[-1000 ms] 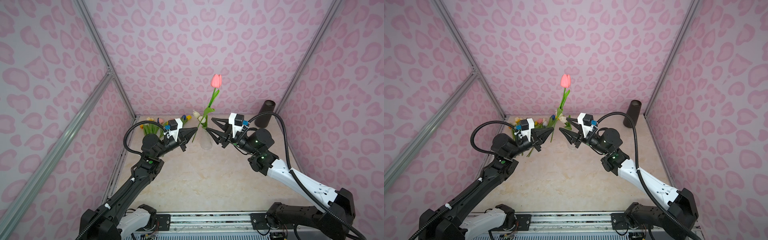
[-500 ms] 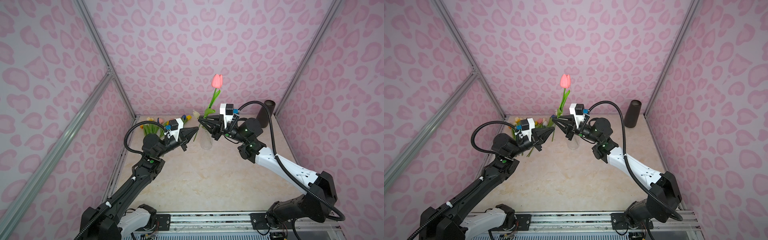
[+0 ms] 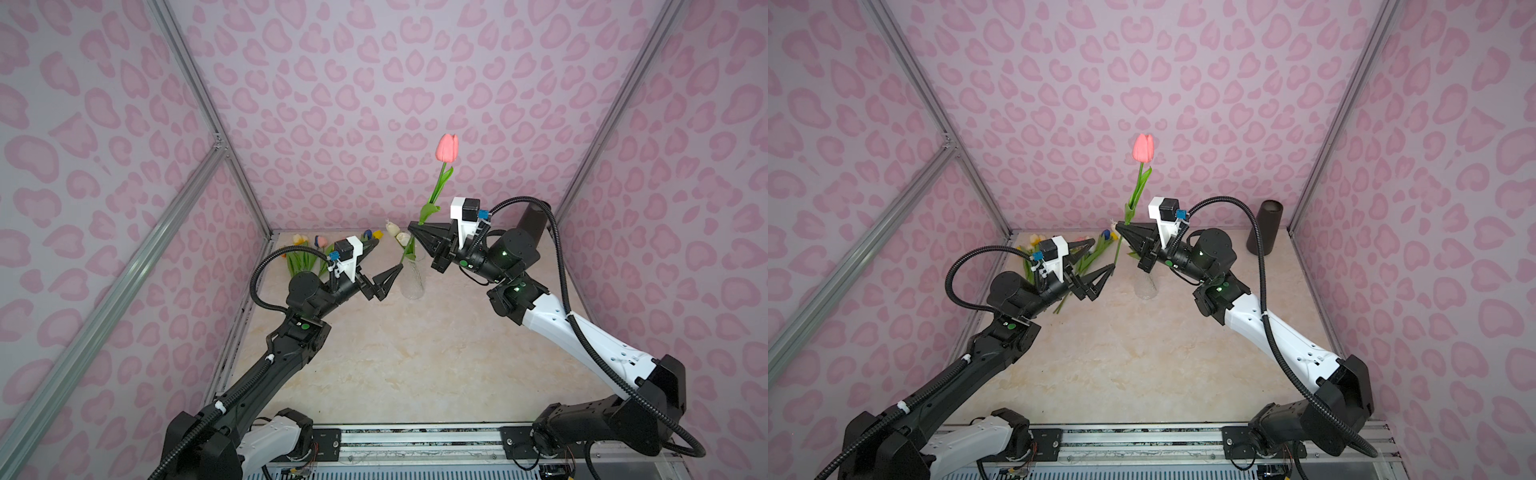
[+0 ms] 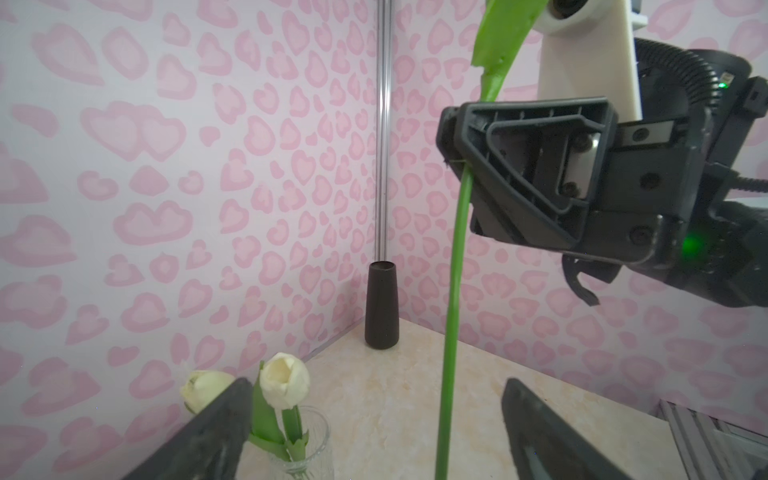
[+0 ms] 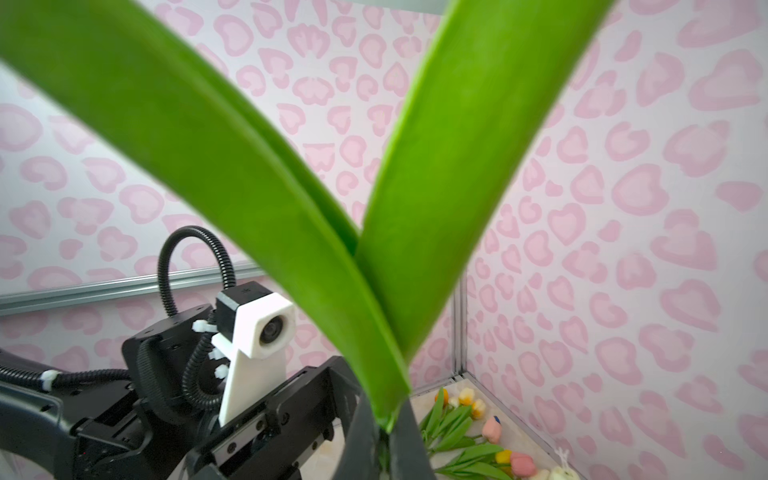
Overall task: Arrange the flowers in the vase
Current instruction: 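Lower the pink tulip into the vase with the right gripper while the left gripper withdraws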
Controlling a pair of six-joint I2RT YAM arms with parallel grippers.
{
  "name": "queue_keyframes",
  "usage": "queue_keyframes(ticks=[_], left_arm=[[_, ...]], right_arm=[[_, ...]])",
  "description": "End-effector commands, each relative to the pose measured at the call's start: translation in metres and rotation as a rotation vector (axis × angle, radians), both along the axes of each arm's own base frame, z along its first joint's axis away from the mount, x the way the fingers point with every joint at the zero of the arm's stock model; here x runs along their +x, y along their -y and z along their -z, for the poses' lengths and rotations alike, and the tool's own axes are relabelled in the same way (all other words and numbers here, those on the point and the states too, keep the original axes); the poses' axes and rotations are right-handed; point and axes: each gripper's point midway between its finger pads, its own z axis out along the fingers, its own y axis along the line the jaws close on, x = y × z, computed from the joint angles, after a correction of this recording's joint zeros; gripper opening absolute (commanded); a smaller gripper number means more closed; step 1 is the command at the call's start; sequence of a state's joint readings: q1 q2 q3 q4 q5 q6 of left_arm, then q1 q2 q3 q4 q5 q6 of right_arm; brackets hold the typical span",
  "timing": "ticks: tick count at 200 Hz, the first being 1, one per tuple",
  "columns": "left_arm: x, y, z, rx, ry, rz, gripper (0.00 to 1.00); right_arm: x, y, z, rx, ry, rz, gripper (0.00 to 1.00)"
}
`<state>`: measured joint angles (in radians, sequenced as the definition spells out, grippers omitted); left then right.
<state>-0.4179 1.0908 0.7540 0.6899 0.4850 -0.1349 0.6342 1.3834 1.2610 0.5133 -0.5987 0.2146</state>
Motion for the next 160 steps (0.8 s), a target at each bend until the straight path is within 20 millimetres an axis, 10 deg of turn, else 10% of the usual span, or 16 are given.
queue_keyframes(ticks=[1, 72, 160], left_arm=[[0.012, -0.033, -0.013, -0.070, 0.051, -0.214, 0.93], [0.041, -0.090, 0.025, -0.106, -0.066, -0.561, 0.96], [0.046, -0.090, 0.033, -0.081, -0.087, -0.568, 0.96]], right_arm=[[0.019, 0.013, 0.012, -0.097, -0.025, 0.134, 0.00], [0.100, 0.074, 0.054, -0.193, -0.139, 0.458, 0.00], [0.157, 0.055, 0.096, -0.208, -0.144, 0.496, 0.00]])
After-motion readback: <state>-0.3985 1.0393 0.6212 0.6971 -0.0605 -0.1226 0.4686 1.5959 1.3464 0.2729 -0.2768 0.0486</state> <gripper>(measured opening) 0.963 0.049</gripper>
